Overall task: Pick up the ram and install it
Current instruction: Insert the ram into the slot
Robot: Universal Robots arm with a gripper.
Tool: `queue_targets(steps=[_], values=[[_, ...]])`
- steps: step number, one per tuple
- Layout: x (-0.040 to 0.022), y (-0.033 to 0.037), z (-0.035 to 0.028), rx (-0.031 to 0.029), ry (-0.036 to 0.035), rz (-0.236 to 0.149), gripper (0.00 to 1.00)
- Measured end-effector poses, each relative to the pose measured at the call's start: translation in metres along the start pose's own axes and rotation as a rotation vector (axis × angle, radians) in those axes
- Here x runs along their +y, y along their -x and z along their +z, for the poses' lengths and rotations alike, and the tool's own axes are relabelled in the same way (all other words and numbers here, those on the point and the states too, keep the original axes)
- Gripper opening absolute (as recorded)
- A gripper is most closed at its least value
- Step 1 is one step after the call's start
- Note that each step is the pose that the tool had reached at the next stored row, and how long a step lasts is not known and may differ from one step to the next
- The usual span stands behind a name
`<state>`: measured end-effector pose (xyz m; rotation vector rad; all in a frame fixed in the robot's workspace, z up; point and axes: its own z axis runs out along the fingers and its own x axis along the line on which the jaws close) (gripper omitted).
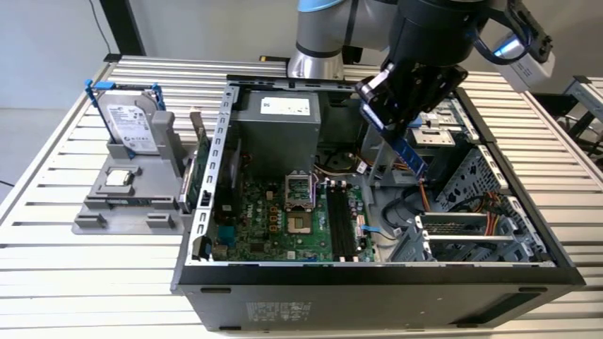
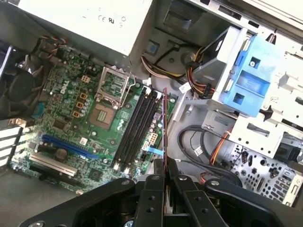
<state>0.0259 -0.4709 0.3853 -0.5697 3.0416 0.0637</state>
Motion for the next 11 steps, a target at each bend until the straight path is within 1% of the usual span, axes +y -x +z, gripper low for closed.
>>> queue_targets(steps=[11], values=[[-0.0007, 0.0017, 0.0001, -0.0019, -0.0031, 0.058, 0.0]])
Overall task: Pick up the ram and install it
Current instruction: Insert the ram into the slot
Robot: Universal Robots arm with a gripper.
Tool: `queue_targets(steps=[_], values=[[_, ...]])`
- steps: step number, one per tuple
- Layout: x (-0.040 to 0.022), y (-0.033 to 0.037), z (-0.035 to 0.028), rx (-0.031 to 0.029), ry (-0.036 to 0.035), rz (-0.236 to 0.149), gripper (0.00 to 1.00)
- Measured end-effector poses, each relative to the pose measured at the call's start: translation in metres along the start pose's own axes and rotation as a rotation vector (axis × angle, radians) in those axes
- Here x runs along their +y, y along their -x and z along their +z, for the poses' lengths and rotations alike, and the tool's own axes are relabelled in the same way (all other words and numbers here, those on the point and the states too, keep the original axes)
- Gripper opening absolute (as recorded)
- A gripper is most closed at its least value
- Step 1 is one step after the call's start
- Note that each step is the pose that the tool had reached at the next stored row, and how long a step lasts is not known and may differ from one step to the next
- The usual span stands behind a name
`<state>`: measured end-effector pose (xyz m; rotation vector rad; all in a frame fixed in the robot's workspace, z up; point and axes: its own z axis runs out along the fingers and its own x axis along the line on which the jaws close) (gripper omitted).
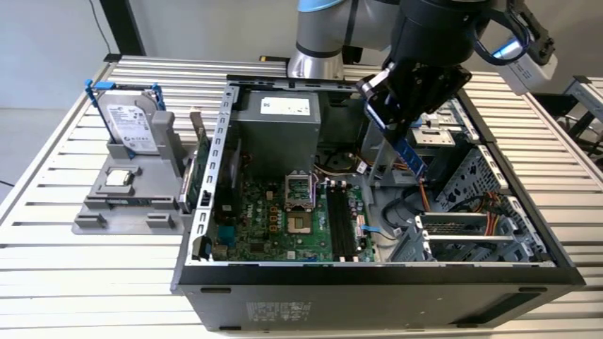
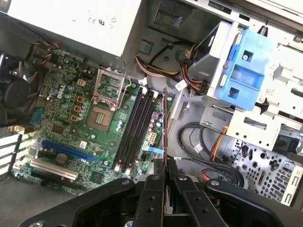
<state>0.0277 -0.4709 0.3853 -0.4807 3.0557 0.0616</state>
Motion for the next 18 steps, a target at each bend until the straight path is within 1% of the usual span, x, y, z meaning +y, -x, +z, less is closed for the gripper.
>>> queue_targets(steps=[18], values=[[-0.0011, 0.0033, 0.0001, -0.003, -0.005, 0.094, 0.0]])
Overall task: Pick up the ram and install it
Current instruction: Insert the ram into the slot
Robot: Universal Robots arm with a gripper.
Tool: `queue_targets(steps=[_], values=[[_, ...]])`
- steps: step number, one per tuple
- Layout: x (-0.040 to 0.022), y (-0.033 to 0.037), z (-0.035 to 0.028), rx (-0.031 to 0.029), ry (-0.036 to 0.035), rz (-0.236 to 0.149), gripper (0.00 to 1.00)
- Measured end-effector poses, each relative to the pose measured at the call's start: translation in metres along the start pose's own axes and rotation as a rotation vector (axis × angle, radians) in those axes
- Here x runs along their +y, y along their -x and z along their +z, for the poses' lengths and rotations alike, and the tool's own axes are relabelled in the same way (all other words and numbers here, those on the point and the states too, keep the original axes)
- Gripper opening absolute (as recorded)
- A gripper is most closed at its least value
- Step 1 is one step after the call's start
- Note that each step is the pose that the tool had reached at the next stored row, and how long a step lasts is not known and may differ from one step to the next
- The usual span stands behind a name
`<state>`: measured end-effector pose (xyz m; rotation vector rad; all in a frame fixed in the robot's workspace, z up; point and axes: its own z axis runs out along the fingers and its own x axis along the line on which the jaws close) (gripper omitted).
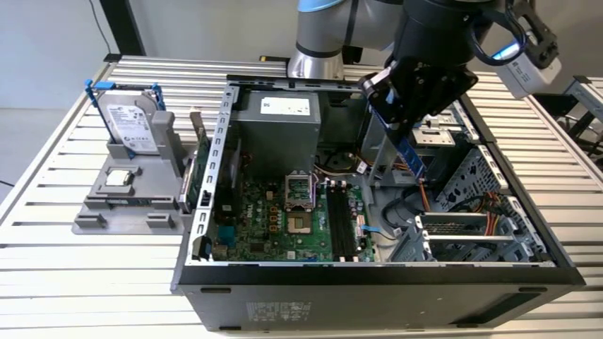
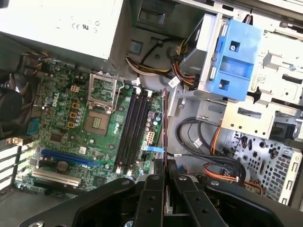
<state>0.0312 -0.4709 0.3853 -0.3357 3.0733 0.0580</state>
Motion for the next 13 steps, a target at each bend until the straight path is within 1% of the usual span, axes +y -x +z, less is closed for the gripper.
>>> queue_targets(steps=[13], values=[[-0.0004, 0.002, 0.0001, -0.0023, -0.0038, 0.071, 0.0]])
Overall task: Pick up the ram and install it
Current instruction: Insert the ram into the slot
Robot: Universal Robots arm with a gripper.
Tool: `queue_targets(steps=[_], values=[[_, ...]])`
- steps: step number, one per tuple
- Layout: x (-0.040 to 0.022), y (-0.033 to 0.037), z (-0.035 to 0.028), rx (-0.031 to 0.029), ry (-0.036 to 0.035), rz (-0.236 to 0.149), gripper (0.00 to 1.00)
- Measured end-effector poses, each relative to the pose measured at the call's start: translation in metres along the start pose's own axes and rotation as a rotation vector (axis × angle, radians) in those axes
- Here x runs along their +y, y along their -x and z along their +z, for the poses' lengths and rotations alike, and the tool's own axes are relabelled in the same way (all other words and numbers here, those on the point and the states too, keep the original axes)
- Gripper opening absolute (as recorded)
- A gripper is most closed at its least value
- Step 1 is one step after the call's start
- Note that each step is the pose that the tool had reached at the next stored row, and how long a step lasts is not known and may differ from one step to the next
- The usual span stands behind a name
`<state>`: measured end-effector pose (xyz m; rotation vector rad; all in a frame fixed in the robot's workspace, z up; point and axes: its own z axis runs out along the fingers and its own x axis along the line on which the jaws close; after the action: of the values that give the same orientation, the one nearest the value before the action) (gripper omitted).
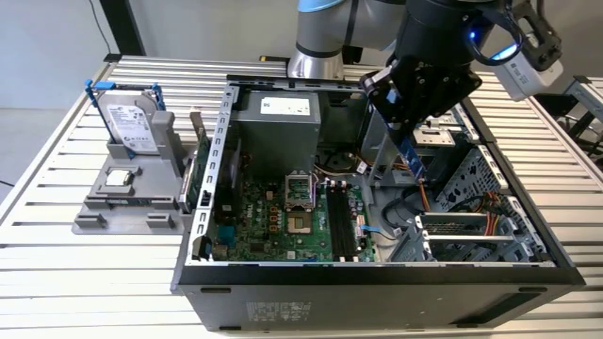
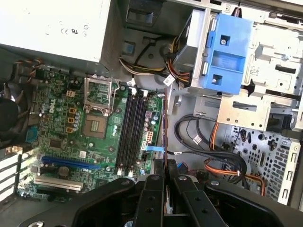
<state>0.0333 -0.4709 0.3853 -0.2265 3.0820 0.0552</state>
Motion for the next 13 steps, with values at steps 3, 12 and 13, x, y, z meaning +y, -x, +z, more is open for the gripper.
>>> queue_targets(steps=[3, 12, 13], values=[[0.0, 0.0001, 0.0, -0.0008, -0.0012, 0.024, 0.0], [0.0, 0.0, 0.0008, -0.0038, -0.0064, 0.12, 0.0], [0.0, 0.0, 0.0009, -0.0039, -0.0068, 0.126, 0.0]])
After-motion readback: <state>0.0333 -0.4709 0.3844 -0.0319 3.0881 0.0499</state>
